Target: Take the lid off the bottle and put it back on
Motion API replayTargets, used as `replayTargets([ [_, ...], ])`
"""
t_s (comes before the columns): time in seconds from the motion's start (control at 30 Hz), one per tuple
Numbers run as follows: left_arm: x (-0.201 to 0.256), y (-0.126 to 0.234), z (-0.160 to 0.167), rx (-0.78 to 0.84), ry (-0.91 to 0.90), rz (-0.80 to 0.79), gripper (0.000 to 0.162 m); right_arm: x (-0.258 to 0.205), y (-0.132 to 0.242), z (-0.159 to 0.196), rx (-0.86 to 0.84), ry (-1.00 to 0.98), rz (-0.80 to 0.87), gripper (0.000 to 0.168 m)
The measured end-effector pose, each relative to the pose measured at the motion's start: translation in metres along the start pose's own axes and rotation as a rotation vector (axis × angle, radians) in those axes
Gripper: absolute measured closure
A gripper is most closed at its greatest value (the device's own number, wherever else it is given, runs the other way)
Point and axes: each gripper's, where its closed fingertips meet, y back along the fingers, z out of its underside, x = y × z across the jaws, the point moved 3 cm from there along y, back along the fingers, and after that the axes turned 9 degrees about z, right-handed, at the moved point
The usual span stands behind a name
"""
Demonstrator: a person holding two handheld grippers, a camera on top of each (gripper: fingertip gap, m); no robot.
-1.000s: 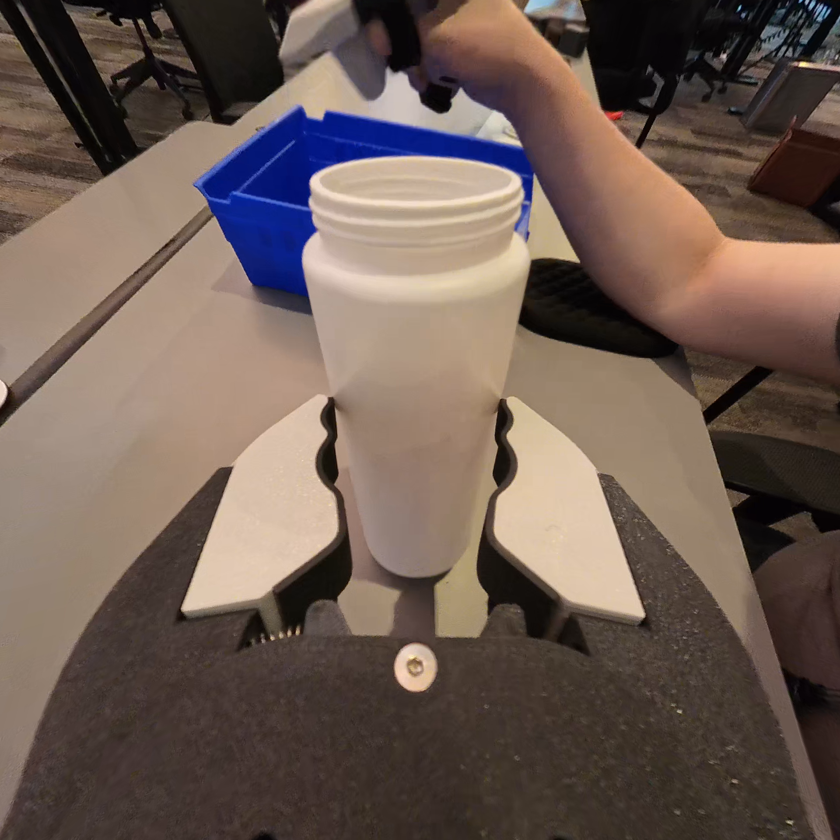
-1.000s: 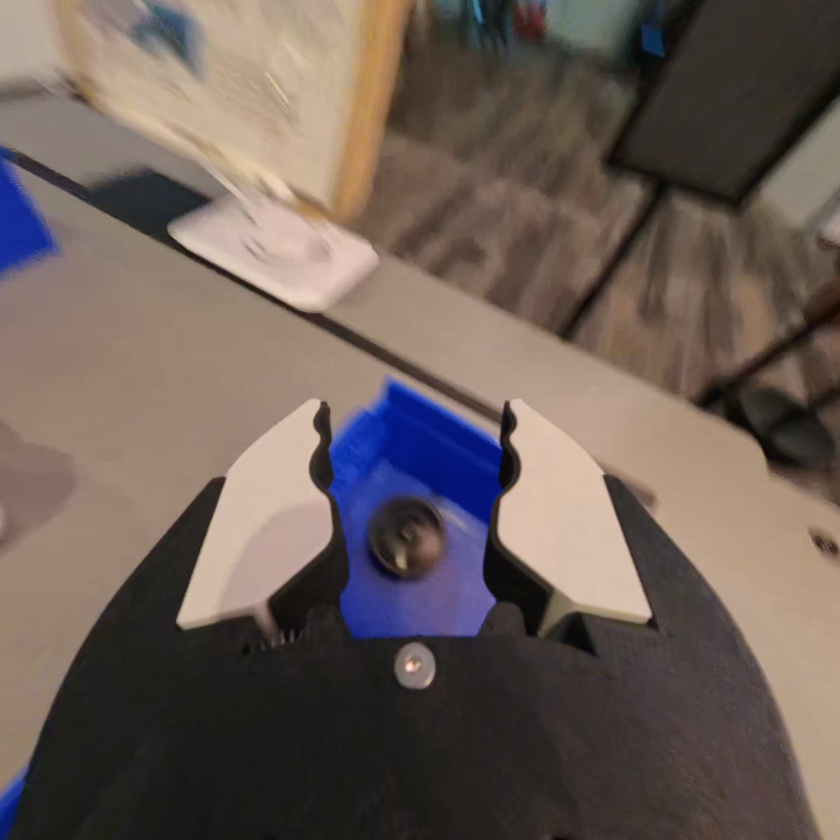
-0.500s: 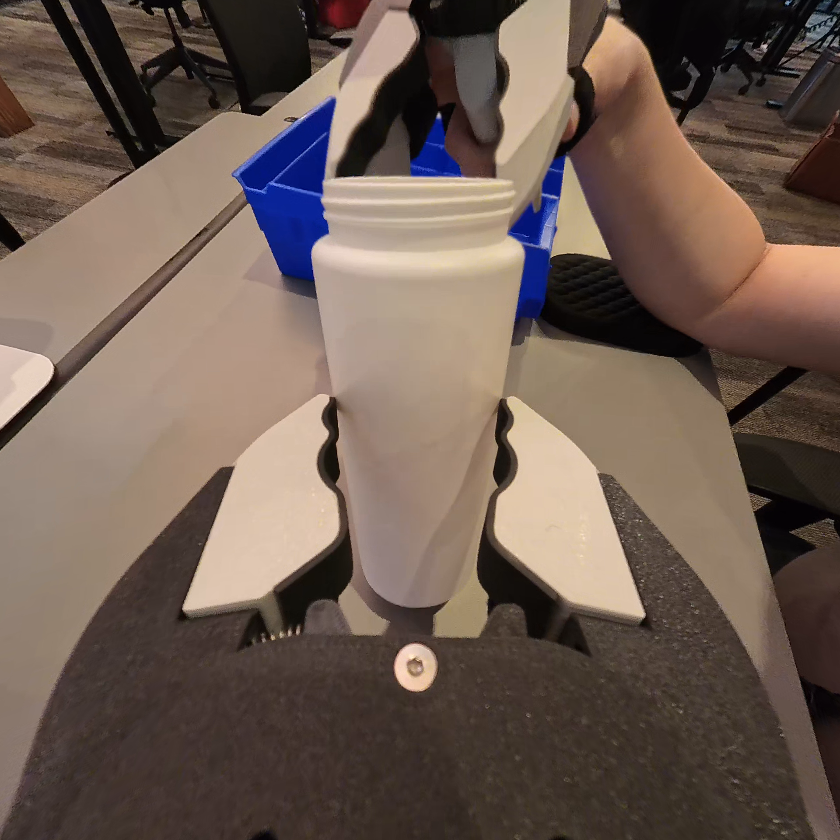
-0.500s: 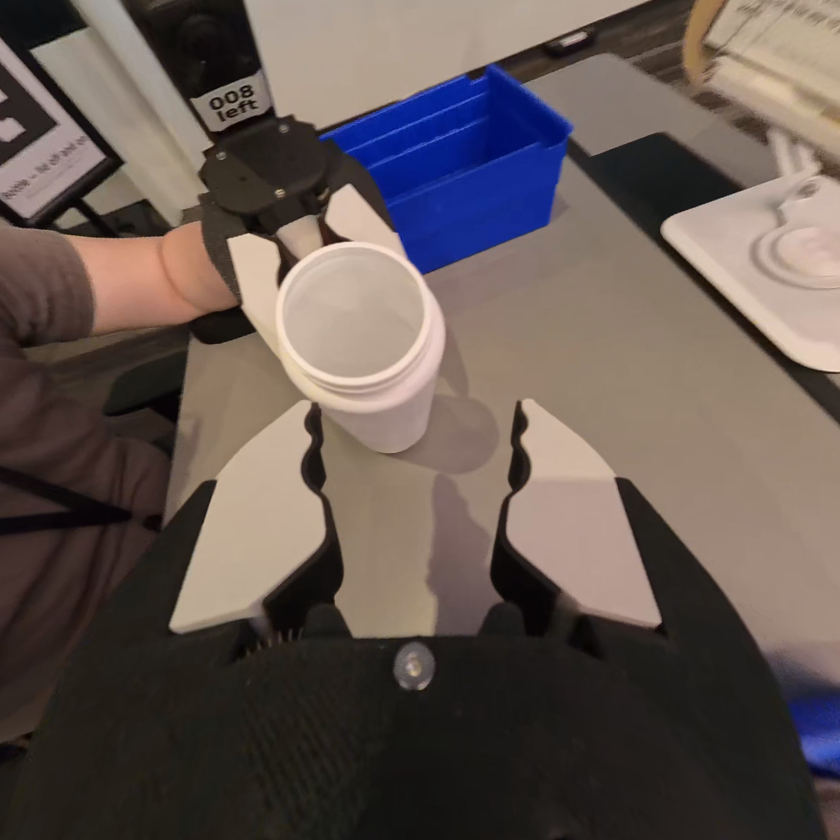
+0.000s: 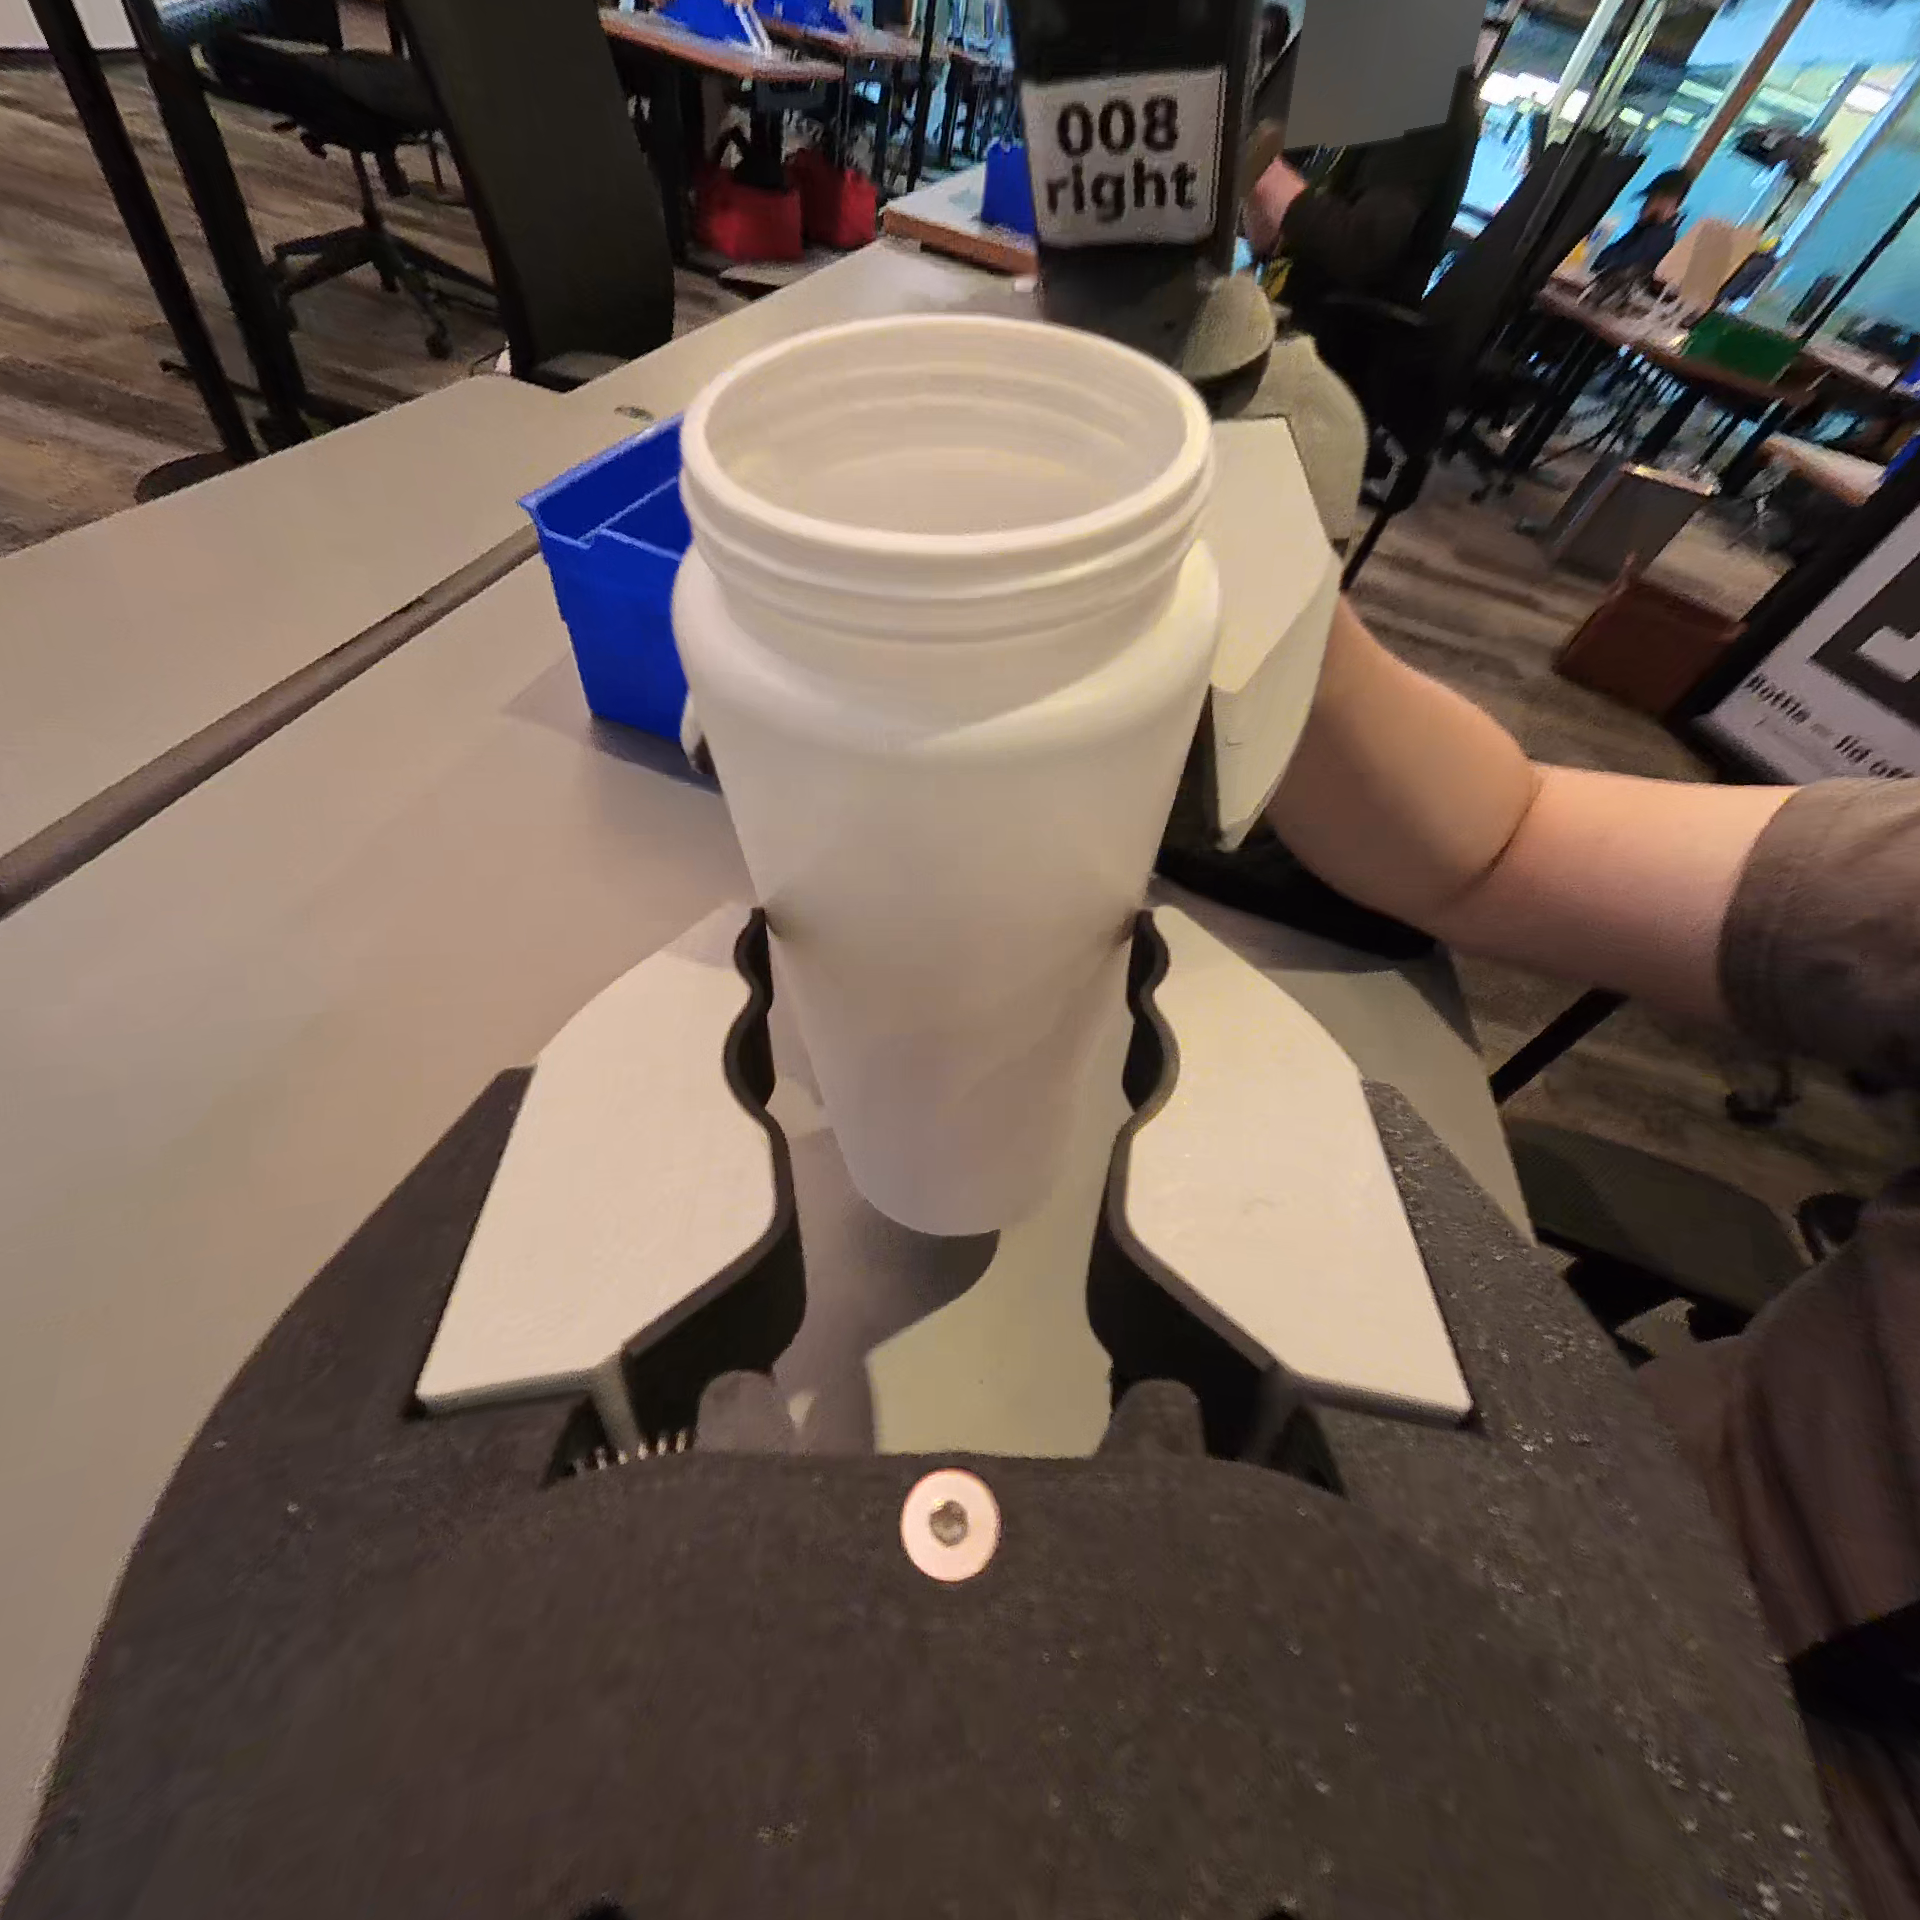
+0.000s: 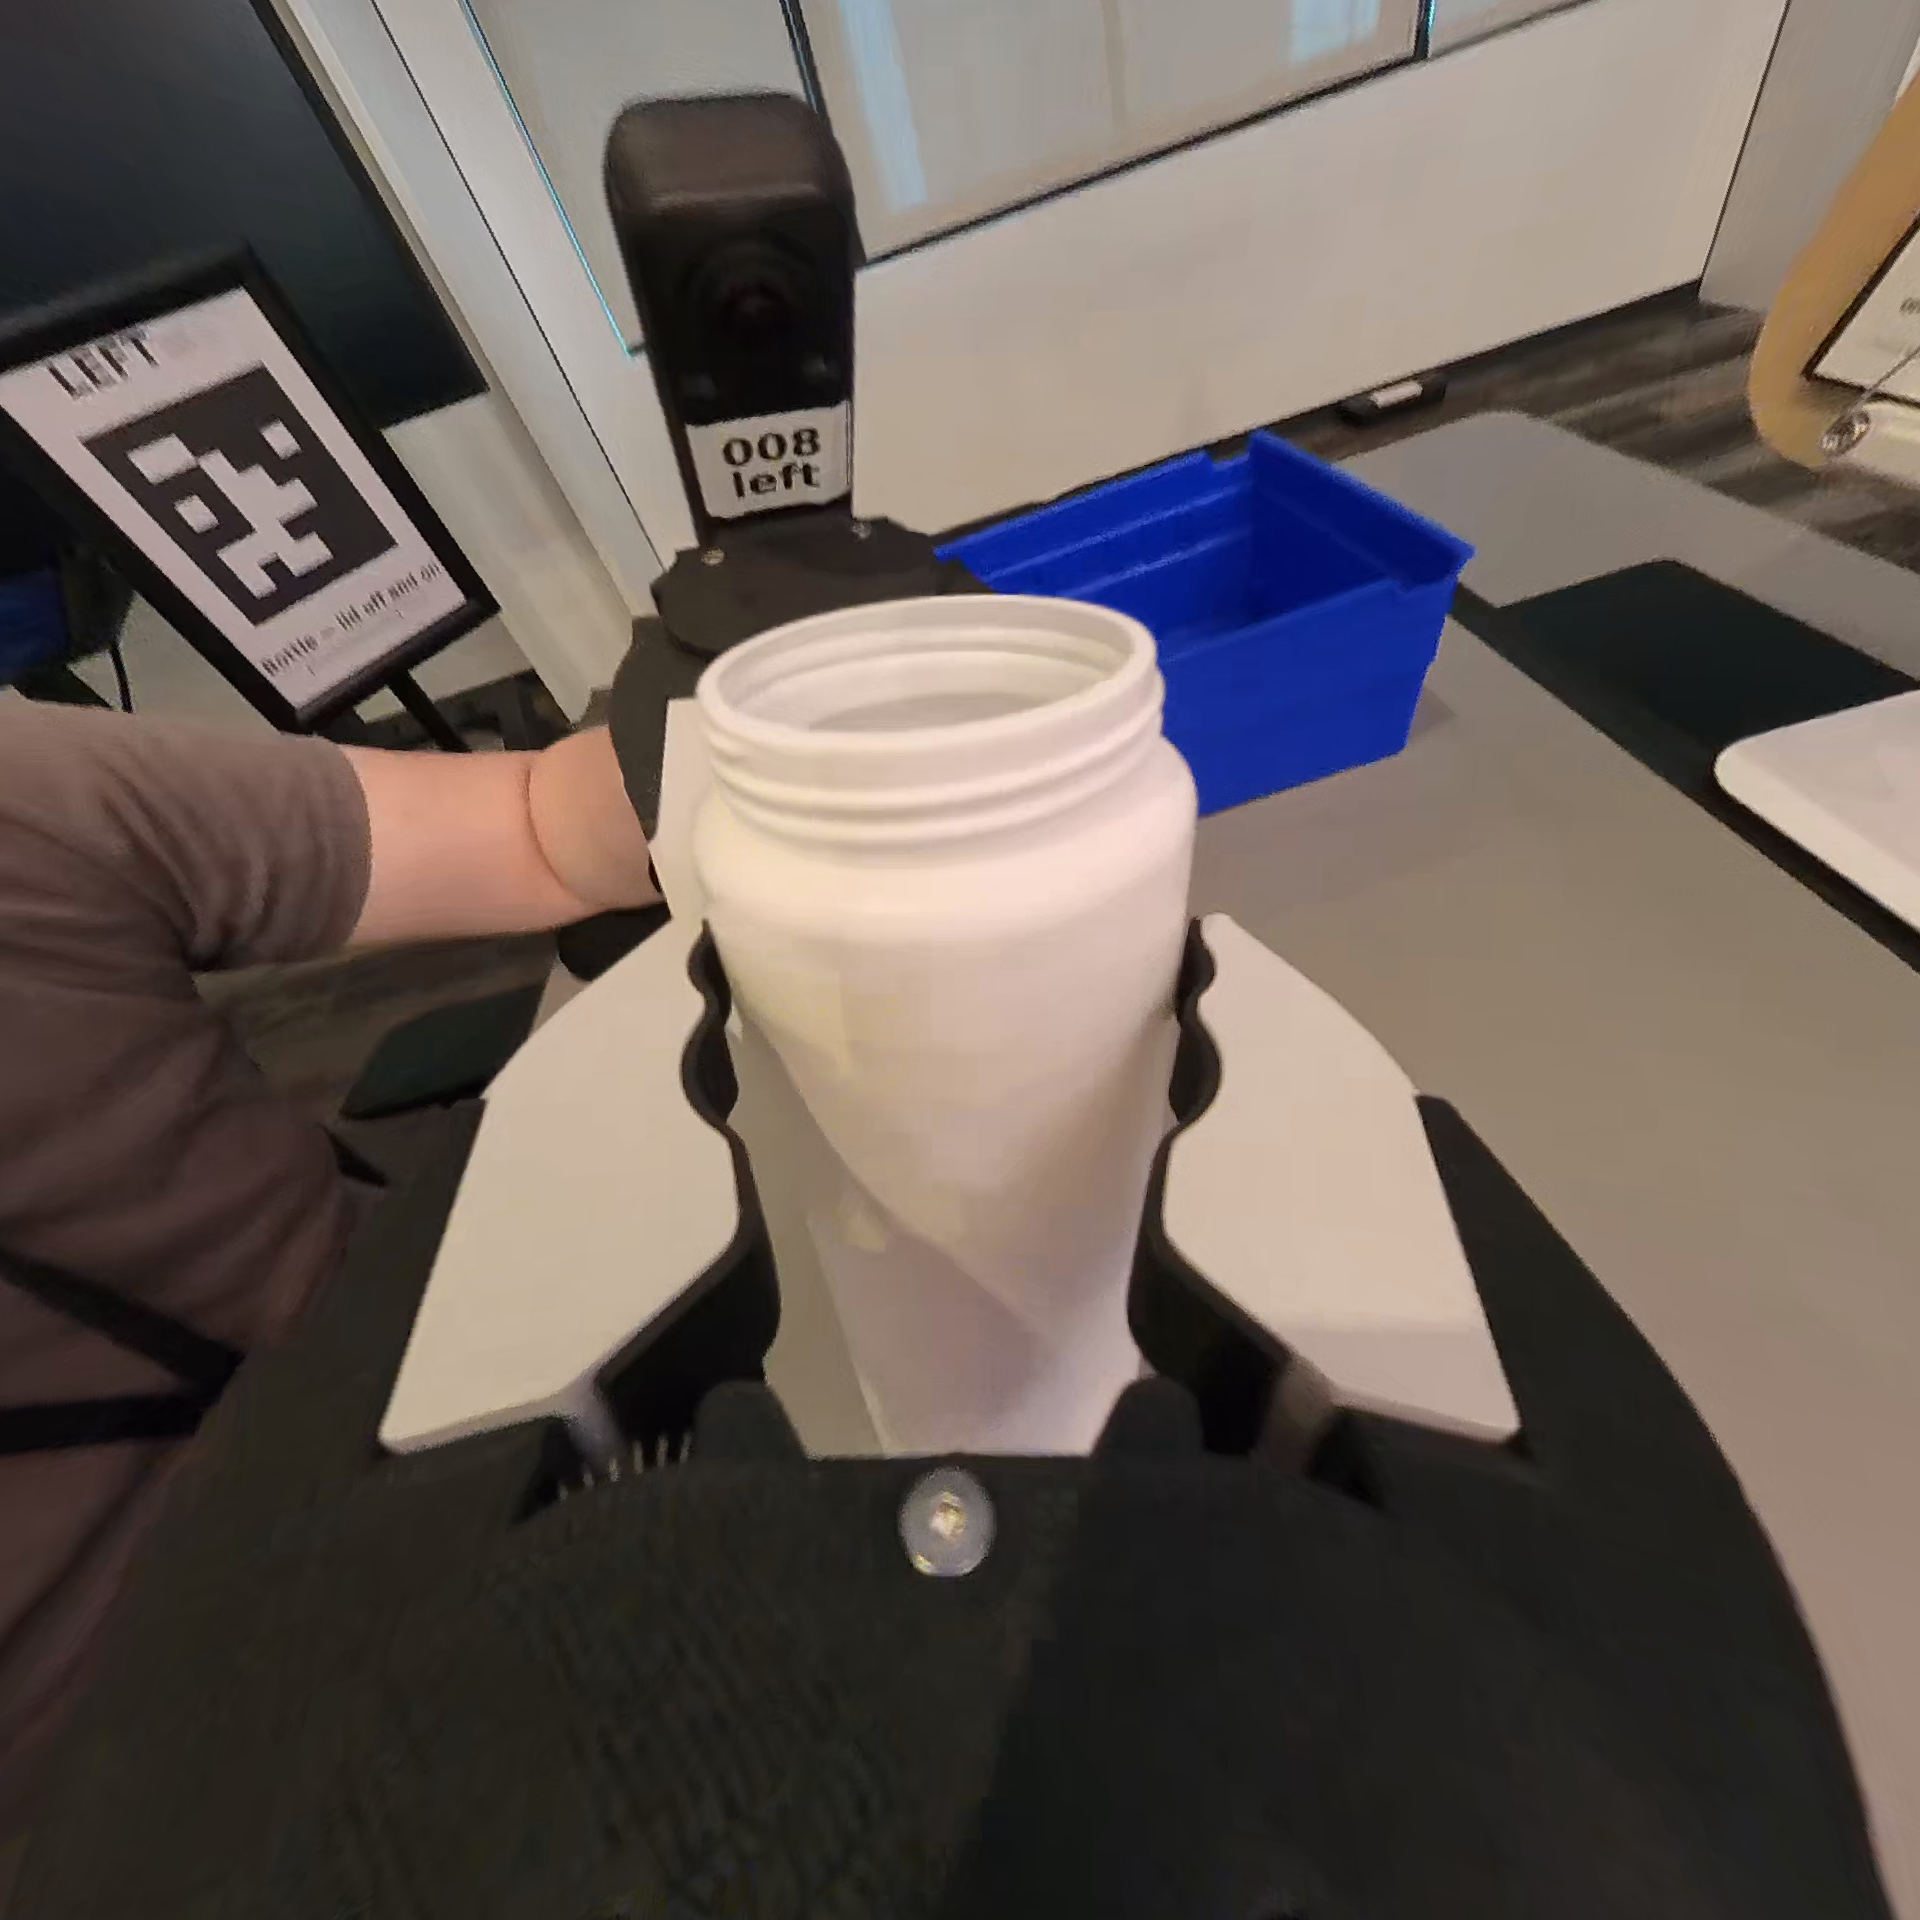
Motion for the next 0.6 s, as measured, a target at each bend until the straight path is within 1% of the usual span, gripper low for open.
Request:
replayTargets([
  [0.17, 0.002, 0.002, -0.005, 0.028, 0.001, -0.004, 0.096, -0.001, -0.003, 0.003, -0.027, 0.04, 0.03, 0.081],
  [0.3, 0.004, 0.003, -0.007, 0.037, -0.03, 0.001, 0.096, -0.005, -0.002, -0.002, -0.016, 0.089, 0.044, 0.082],
  [0.4, 0.01, 0.004, -0.014, 0.069, -0.048, 0.022, 0.094, -0.008, 0.006, -0.012, 0.009, 0.099, 0.058, 0.082],
  [0.5, 0.018, 0.006, -0.02, 0.076, -0.033, 0.049, 0.081, -0.01, 0.037, -0.038, 0.069, 0.057, 0.096, 0.082],
  [0.57, 0.021, 0.009, -0.025, 0.102, -0.04, 0.046, 0.081, -0.009, 0.078, -0.062, 0.14, 0.048, 0.181, 0.082],
  [0.6, 0.022, 0.01, -0.027, 0.107, -0.043, 0.048, 0.082, -0.005, 0.103, -0.072, 0.174, 0.06, 0.263, 0.082],
])
